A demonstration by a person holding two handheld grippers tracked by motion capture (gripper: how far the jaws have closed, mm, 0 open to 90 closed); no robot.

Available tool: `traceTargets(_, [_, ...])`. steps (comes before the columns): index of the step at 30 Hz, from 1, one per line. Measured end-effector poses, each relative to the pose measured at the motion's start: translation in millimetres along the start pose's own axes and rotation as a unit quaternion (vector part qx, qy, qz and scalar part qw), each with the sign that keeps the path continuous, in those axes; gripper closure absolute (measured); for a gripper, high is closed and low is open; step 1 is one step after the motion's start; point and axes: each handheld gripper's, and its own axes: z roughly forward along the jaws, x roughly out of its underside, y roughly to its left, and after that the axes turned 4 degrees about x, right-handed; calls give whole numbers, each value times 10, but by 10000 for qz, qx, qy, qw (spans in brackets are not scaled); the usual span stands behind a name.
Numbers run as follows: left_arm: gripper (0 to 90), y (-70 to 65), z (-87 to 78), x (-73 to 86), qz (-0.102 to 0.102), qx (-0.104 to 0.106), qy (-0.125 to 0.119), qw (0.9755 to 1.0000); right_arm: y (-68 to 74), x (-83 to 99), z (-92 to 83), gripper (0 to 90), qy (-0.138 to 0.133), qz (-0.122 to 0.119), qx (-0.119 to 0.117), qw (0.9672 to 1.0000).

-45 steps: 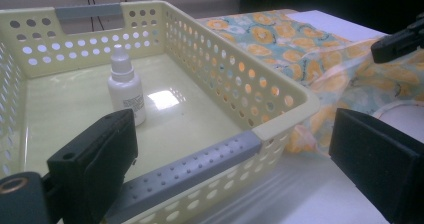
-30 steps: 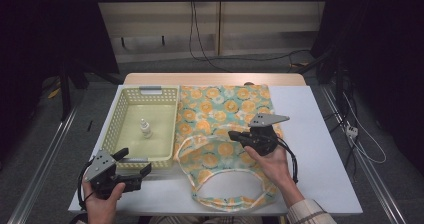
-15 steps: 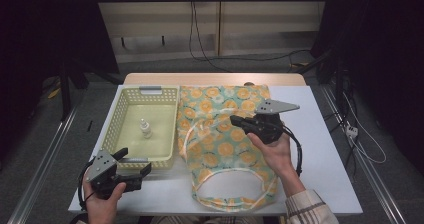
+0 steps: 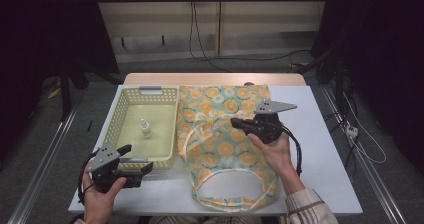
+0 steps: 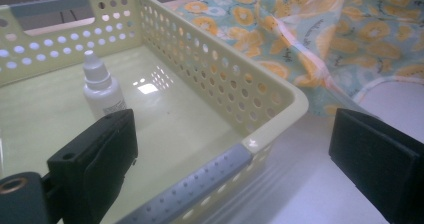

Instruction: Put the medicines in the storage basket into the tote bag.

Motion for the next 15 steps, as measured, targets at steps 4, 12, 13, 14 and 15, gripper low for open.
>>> traceTargets(4, [62,27,44,-111,95,92,22,9999,24,10,-23,900,-17,-23,-7,10000])
traceTargets(12, [82,130,208,-403,277,151,364,9988,29,39,-20,900,4,-24,-34,10000])
traceTargets(13, [83,153,221,-427,193,172,349,9991,24,39,-17,900,2,-23,-31,10000])
traceTargets(14, [83,187,229,-453,127,184,378,9990,20,39,-13,900,0,-7,-30,10000])
traceTargets(15, [83,220,240,-471,38,158,356,9992,17,41,-9,900,1,-3,-27,10000])
